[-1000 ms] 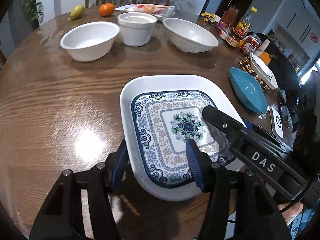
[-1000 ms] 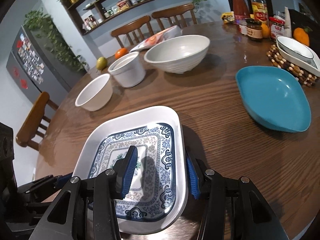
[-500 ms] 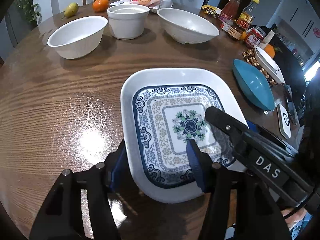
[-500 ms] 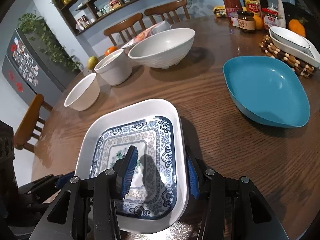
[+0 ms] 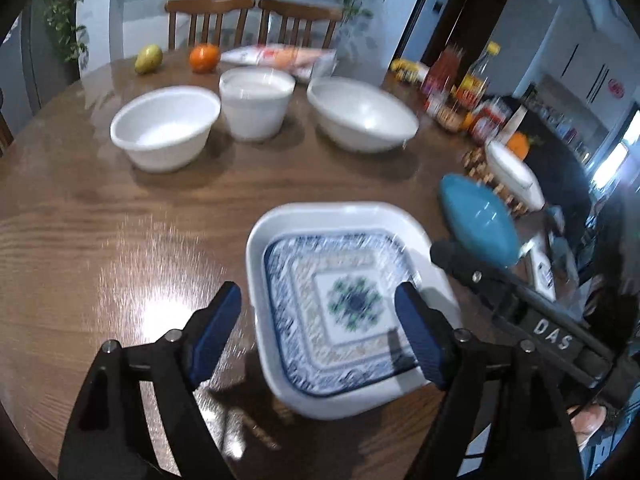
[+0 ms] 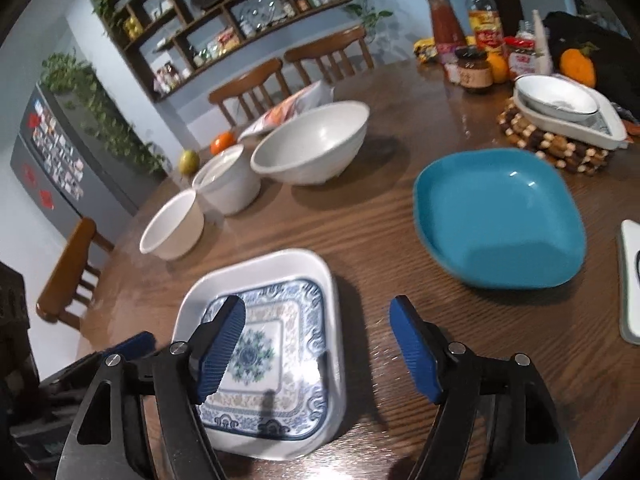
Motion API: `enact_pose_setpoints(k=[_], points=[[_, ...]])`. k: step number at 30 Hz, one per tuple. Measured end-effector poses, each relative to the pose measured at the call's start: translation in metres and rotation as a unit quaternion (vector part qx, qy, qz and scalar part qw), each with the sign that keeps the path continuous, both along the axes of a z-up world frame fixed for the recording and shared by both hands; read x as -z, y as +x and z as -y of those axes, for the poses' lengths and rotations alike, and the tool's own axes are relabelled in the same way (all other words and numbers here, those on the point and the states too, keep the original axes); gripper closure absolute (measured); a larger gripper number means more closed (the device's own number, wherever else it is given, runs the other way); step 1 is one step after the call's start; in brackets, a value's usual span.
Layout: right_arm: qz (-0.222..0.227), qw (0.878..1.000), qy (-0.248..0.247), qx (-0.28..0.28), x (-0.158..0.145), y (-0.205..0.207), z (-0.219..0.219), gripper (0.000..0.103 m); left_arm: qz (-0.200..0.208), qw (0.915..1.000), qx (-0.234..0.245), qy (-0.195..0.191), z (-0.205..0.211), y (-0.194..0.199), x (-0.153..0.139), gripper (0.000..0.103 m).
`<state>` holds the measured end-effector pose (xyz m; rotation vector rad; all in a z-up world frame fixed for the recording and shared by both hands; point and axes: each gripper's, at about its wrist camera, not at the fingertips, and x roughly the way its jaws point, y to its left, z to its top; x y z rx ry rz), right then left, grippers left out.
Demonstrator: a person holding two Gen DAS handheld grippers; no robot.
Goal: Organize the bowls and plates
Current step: 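Move both tools to the teal square plate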
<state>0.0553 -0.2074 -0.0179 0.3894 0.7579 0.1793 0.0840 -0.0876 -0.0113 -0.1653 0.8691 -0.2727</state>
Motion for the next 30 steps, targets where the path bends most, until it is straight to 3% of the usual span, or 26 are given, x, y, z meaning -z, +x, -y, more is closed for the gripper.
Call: enact_pose_setpoints(k=[6, 11, 17, 22, 30], points=[[0.004, 1.0, 0.007, 0.025, -0.005, -0.001, 0.019, 0.025, 0.015, 0.9996, 0.022, -0.011, 0.013, 0.009, -0.014, 0.014], [0.006, 0.999, 0.011, 0.048, -0.005, -0.003, 0.036, 0.02, 0.002, 0.9969, 0.058, -0.054, 0.031, 0.021, -0.02, 0.014], [0.008, 0.996, 0.047, 0.072, -0.007, -0.004, 0.067, 0.017, 0.016, 0.9962, 0.076, -0.04, 0.061, 0.036, -0.034, 0.014], [0.016, 0.994, 0.045, 0.1, -0.012, -0.004, 0.091, 0.017, 0.021, 0.9948, 0.087, -0.048, 0.079, 0.05, -0.034, 0.014], [0.011, 0.988, 0.048, 0.145, -0.012, 0.008, 0.131, 0.017, -0.032, 0.9933, 0.094, -0.06, 0.112, 0.084, -0.012, 0.015]])
